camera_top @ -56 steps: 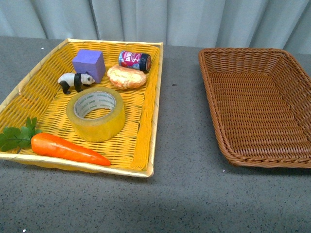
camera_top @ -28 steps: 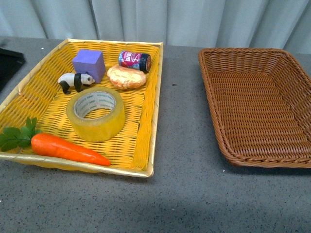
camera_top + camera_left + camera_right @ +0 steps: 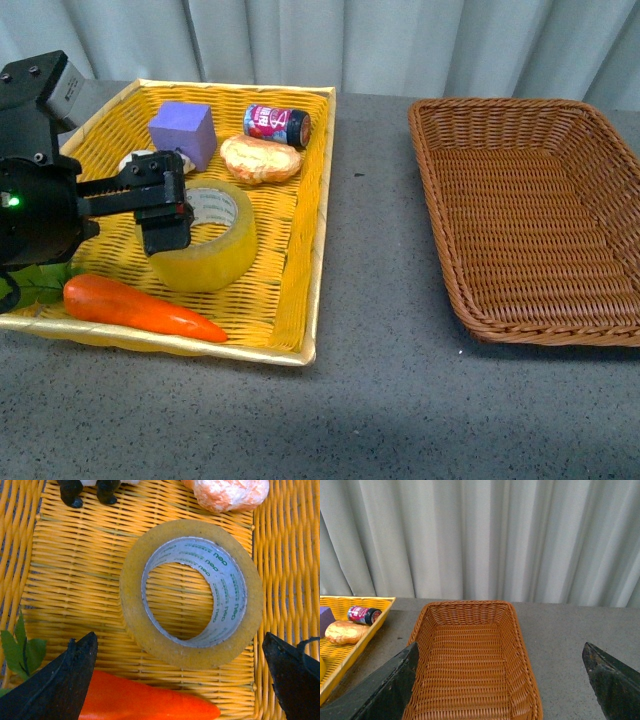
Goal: Move tape to another basket
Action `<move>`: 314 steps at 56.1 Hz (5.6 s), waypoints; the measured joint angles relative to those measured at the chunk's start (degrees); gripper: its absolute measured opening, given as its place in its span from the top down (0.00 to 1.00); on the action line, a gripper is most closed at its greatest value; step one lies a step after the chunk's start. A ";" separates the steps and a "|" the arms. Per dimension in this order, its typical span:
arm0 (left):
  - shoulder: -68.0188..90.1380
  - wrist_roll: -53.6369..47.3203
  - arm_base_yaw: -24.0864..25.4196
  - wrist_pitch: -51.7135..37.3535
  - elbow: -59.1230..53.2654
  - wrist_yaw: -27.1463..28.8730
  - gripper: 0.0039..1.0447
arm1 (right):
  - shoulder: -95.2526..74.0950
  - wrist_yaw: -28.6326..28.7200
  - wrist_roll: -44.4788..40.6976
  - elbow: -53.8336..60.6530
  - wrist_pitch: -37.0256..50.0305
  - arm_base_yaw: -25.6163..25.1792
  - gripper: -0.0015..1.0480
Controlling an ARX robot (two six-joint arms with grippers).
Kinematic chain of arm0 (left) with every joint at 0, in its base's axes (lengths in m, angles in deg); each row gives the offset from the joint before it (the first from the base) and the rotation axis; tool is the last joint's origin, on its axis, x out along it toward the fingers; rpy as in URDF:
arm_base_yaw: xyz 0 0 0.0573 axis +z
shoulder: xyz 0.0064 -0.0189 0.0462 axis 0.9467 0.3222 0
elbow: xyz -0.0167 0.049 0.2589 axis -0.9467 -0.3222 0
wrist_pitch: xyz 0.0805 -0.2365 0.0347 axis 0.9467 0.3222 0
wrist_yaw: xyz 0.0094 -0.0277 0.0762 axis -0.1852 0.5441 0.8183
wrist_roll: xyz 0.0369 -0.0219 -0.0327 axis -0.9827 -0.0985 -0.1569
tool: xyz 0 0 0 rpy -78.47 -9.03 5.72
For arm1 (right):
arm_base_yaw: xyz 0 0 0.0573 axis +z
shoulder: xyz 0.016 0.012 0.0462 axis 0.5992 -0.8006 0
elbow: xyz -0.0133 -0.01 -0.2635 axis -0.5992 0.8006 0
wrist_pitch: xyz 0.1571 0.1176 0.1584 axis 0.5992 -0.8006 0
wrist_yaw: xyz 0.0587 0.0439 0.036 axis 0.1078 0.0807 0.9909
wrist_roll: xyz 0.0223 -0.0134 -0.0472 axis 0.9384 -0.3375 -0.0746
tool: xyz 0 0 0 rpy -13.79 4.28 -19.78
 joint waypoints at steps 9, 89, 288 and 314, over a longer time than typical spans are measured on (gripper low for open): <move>3.34 0.26 -0.13 4.50 4.35 -0.22 0.06 | 0.00 0.00 -0.02 0.00 0.00 0.00 0.09; 9.38 3.58 -0.70 12.33 15.06 3.89 0.85 | 0.00 0.00 -0.02 0.00 0.00 0.00 0.09; 6.80 2.51 -19.06 18.27 28.87 6.49 0.85 | -118.57 24.98 -31.78 -94.73 -35.60 9.94 0.09; 6.80 2.51 -19.06 18.27 28.87 6.49 0.85 | -122.53 23.98 -31.80 -96.78 -36.96 12.15 0.09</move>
